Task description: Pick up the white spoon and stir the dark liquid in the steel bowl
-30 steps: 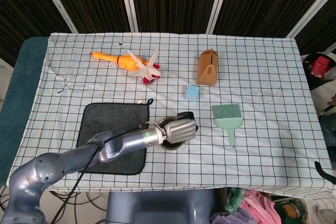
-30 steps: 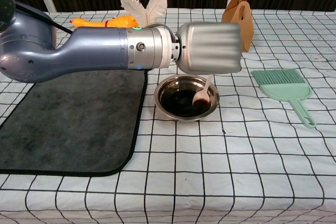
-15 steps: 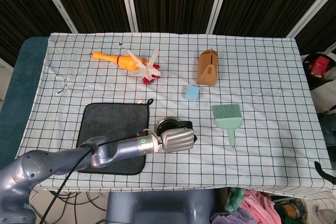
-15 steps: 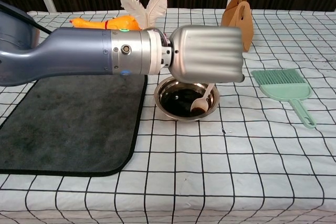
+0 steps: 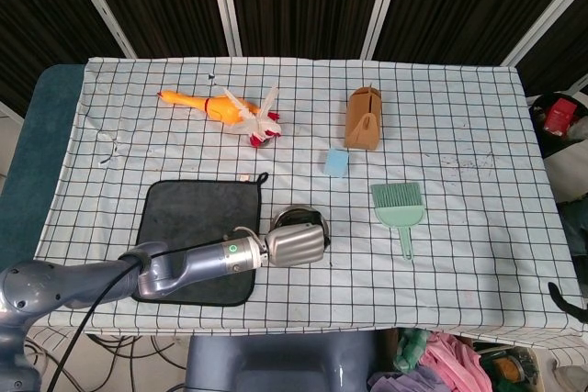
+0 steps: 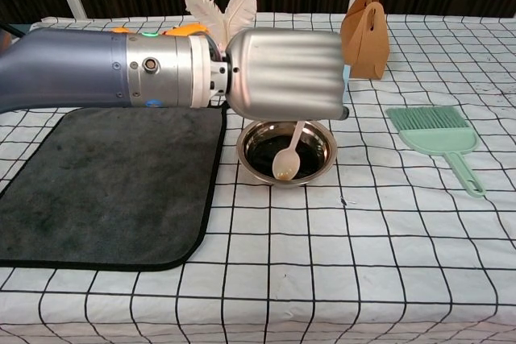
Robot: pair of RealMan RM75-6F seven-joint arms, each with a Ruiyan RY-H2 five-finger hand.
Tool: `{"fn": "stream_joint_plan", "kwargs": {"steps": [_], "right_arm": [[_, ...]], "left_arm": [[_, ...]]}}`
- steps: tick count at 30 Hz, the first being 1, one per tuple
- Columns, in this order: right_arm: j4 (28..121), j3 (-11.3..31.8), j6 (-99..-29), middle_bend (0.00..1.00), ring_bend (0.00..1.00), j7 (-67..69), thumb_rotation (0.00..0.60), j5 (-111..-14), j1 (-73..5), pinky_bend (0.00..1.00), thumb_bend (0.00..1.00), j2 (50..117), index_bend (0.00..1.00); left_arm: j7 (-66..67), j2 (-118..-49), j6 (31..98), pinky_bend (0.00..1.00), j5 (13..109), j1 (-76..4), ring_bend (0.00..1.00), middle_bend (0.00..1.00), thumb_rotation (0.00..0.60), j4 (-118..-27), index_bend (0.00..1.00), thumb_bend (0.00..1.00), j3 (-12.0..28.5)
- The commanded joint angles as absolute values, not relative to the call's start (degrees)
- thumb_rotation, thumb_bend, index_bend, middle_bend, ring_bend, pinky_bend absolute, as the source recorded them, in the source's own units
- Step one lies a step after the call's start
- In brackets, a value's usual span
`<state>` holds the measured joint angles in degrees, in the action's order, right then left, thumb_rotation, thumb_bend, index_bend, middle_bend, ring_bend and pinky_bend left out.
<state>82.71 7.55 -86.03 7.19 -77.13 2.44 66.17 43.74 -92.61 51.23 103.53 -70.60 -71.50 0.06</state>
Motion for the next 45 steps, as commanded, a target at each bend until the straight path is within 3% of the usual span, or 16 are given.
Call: {"fn": "stream_joint_plan", "kwargs": {"steps": [1,13,45], "right_arm": [[82.7,7.6,-86.1,0.11,0.21,7.2,0.6,-77.1,2.5,0.29,0.22,66.1,0.0],[82.6,7.6,-85.9,0.11,0.21,7.4,0.6,-77.0,2.5,0.29,0.22,66.2,0.0],[82.4,7.8,-85.8,0.11,0.21,8.2,0.6,-76.6,2.7,0.29,0.22,65.8,0.0]], "left_arm": [[44.0,-92.2,50.6,0.79,103.1,-70.2,0.83,0.84,0.6,-71.9,0.74,0.53,0.0],[44.4,-91.6,49.0,0.79,103.1,-70.0,0.83,0.84,0.6,-71.2,0.74,0.53,0.0],[42.7,-98.8,44.1,0.79,103.6,-75.4,0.83,0.84,0.6,-57.4,0.74,0.53,2.7]]}}
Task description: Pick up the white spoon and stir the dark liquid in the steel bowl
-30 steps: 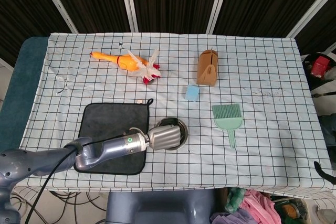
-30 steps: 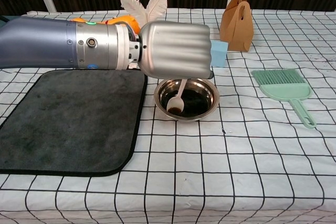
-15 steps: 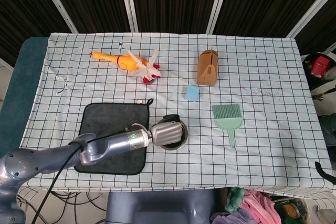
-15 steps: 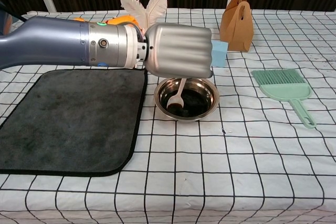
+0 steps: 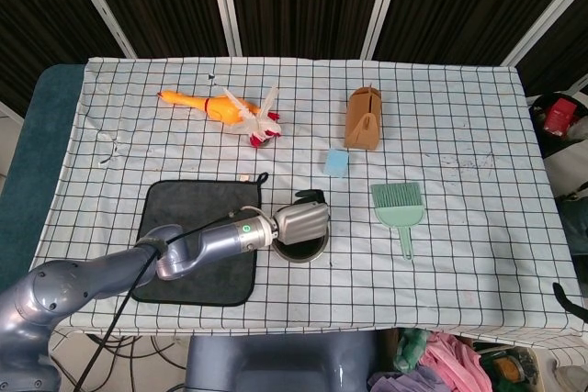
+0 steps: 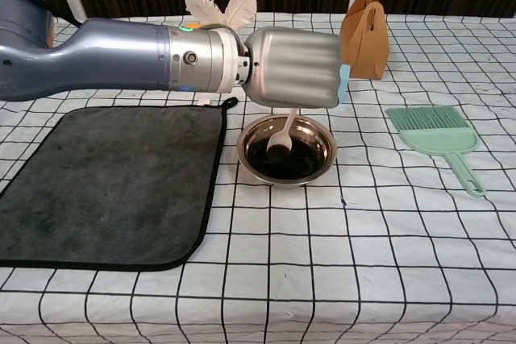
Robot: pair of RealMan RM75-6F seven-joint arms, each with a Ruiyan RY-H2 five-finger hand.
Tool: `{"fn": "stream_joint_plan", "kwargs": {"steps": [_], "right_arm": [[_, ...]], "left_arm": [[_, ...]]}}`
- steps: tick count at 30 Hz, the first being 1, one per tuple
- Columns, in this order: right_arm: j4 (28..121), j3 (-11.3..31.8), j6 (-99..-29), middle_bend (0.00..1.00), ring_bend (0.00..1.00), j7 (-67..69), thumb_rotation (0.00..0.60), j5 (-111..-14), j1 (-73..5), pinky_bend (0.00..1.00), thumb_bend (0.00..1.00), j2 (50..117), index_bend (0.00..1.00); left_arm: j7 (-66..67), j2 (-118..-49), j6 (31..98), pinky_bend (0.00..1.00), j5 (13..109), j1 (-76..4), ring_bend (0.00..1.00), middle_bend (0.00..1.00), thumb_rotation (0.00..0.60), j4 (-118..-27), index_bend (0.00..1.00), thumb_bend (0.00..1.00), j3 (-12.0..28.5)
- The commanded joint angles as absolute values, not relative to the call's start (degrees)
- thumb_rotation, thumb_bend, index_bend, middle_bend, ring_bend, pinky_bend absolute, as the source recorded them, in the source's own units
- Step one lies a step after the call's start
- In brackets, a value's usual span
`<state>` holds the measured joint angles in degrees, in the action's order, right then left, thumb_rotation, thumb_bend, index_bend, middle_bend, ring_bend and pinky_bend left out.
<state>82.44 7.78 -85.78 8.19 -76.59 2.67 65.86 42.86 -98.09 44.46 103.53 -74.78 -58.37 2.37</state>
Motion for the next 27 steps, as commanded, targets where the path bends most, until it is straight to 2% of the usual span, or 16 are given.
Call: {"fn": "stream_joint_plan", "kwargs": {"steps": [1,13,27], "right_arm": [[82.4,7.8,-85.9,0.11,0.21,8.2,0.6,-76.5,2.7,0.29,0.22,65.8,0.0],[82.3,8.0,-86.1,0.11,0.21,9.2,0.6,-76.4,2.9,0.29,0.22,65.6,0.0],[82.1,8.1,-86.1,0.11,0.21,9.3,0.6,-76.4,2.9,0.29,0.22,65.8,0.0]], "left_arm": [[42.7,-99.2,44.1,0.79,103.7,-75.7,0.83,0.84,0.6,-57.0,0.74,0.53,2.8],[41.3,-102.0,44.8,0.79,105.1,-78.4,0.83,0.84,0.6,-56.0,0.74,0.53,3.1],[40.4,-98.3,46.3,0.79,105.6,-77.5,0.83,0.85,0.6,-65.0,0.74,0.53,1.7]]}}
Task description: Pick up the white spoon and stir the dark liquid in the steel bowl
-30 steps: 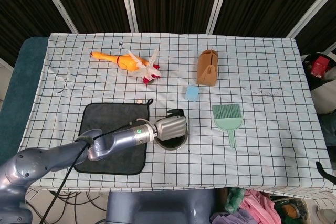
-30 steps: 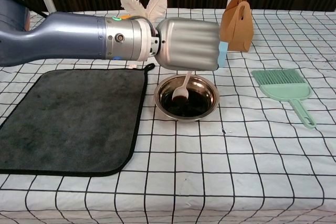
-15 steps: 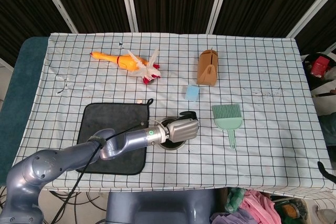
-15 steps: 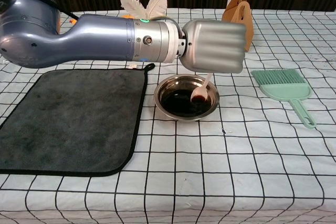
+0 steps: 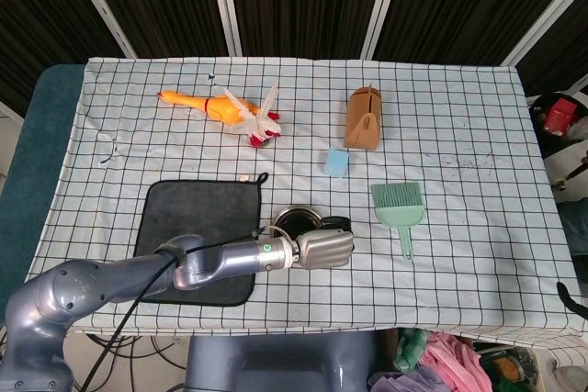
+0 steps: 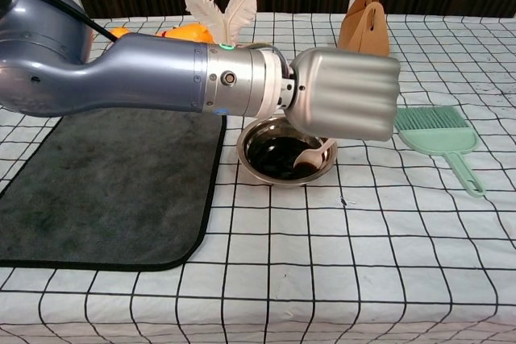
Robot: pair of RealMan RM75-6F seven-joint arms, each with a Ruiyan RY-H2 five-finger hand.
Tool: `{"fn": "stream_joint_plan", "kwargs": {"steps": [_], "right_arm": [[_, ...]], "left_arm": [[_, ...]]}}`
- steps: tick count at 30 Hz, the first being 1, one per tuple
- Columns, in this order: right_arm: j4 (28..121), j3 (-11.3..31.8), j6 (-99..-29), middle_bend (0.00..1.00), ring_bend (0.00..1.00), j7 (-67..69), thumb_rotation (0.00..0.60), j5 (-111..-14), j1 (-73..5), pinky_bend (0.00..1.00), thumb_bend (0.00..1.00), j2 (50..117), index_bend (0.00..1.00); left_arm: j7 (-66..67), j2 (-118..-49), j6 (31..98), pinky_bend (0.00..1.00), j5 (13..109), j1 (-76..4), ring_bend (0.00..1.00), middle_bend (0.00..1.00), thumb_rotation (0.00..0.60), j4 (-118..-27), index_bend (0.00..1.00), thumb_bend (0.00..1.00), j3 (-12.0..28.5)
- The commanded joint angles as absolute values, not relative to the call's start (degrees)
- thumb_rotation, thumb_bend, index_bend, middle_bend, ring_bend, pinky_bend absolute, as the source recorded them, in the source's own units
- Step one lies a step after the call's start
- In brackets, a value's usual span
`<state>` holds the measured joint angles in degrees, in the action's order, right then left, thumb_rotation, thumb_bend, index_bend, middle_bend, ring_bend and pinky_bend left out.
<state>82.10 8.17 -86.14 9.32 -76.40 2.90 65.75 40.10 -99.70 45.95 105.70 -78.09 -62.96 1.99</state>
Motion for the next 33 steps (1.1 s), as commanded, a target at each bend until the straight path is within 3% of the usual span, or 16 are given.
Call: {"fn": "stream_joint_plan", "kwargs": {"steps": [1,13,33], "right_arm": [[82.1,8.1,-86.0,0.11,0.21,9.3,0.6,-76.4,2.8,0.29,0.22,65.8,0.0],[82.3,7.8,-85.6,0.11,0.21,8.5,0.6,-76.7,2.6,0.29,0.22,66.1,0.0],[82.3,8.1,-85.7,0.11,0.21,8.9,0.6,-76.3,2.8,0.29,0.22,65.9,0.0]], "left_arm": [[40.6,-97.8,46.4,0.79,105.6,-77.3,0.83,0.85,0.6,-65.7,0.74,0.53,1.6],[43.4,-92.8,46.1,0.79,105.2,-74.6,0.83,0.85,0.6,-71.8,0.74,0.53,-0.2],[44.0,-93.0,44.3,0.79,103.6,-73.1,0.83,0.85,0.6,-68.5,0.74,0.53,0.3]]}}
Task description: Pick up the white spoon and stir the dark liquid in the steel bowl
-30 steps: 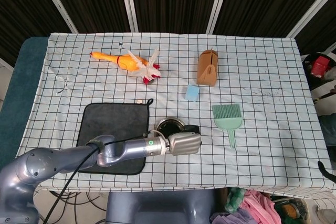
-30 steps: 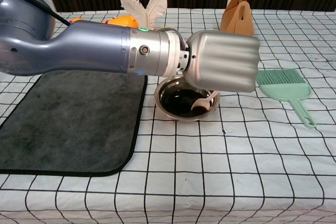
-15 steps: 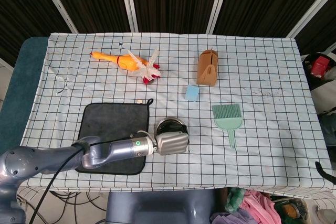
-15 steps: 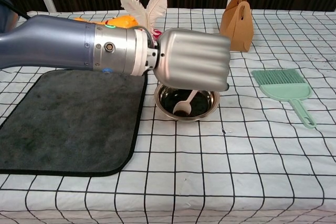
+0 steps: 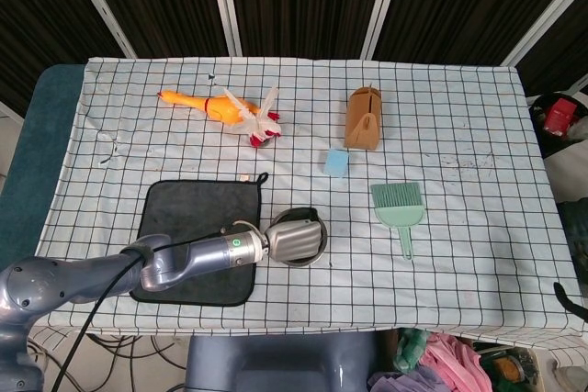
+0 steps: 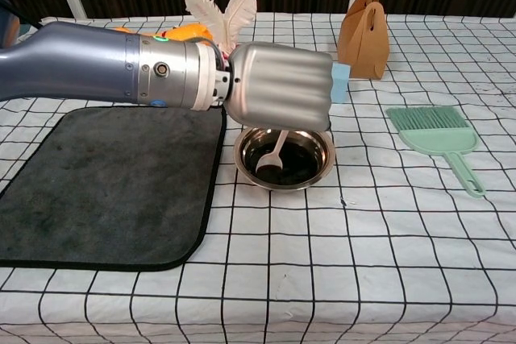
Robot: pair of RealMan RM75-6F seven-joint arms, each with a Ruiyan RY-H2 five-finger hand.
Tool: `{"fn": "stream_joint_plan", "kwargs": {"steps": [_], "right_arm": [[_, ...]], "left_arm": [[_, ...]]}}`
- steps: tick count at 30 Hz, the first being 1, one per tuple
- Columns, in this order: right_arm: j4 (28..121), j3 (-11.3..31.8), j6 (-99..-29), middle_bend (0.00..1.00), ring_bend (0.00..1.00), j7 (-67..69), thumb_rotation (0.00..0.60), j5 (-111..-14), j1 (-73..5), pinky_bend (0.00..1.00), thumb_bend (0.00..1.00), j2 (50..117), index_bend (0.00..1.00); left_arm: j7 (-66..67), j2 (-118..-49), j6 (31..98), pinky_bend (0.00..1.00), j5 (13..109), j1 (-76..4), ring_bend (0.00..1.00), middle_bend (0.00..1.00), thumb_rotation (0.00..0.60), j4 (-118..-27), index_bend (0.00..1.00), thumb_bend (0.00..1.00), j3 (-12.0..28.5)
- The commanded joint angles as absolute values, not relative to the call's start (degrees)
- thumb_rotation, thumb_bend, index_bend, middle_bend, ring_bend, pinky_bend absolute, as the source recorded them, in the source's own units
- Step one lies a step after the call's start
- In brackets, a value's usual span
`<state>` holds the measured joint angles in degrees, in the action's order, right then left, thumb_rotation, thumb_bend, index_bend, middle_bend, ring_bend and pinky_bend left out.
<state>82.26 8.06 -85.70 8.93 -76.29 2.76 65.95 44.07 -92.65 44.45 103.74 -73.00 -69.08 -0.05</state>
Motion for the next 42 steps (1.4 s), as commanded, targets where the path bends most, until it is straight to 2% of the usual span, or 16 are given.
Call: {"fn": "stream_joint_plan", "kwargs": {"steps": [1,20,30,32,35,40,42], "right_arm": [[82.3,8.1,-85.8,0.11,0.21,8.9,0.6,-76.3,2.8,0.29,0.22,65.9,0.0],[82.1,8.3,-85.6,0.11,0.21,9.5,0.6,-75.9,2.8,0.29,0.22,66.0,0.0],[81.9,8.4,-85.6,0.11,0.21,9.8,0.6,-75.8,2.8,0.29,0.22,66.0,0.0],[81.9,8.5,-85.7,0.11,0.21,9.7,0.6,-75.8,2.8,0.29,0.22,66.1,0.0],[81.9,8.5,-85.7,0.11,0.21,9.6,0.6,-75.8,2.8,0.29,0.22,66.1,0.0],[82.0,8.5,-85.7,0.11,0.21,9.4,0.6,-75.8,2.8,0.29,0.22,66.2,0.0],[82.0,8.5,-85.7,0.11,0.21,9.2,0.6,-75.9,2.8,0.29,0.22,66.2,0.0]], "left_arm": [[44.0,-93.2,44.3,0.79,103.5,-73.2,0.83,0.85,0.6,-68.0,0.74,0.53,0.5],[43.0,-98.2,43.0,0.79,103.6,-76.0,0.83,0.85,0.6,-59.6,0.74,0.53,2.2],[40.7,-100.1,44.3,0.79,102.7,-75.7,0.83,0.84,0.6,-58.7,0.73,0.53,2.7],[40.0,-100.0,44.4,0.79,101.5,-74.9,0.83,0.84,0.6,-59.1,0.69,0.52,3.0],[39.9,-99.6,43.9,0.79,99.7,-73.9,0.82,0.83,0.6,-60.0,0.59,0.48,3.3],[41.4,-98.5,43.2,0.79,98.1,-73.2,0.82,0.81,0.6,-61.6,0.35,0.31,3.8],[42.4,-98.0,42.9,0.79,97.3,-72.9,0.81,0.8,0.6,-62.3,0.29,0.26,4.2]]}}
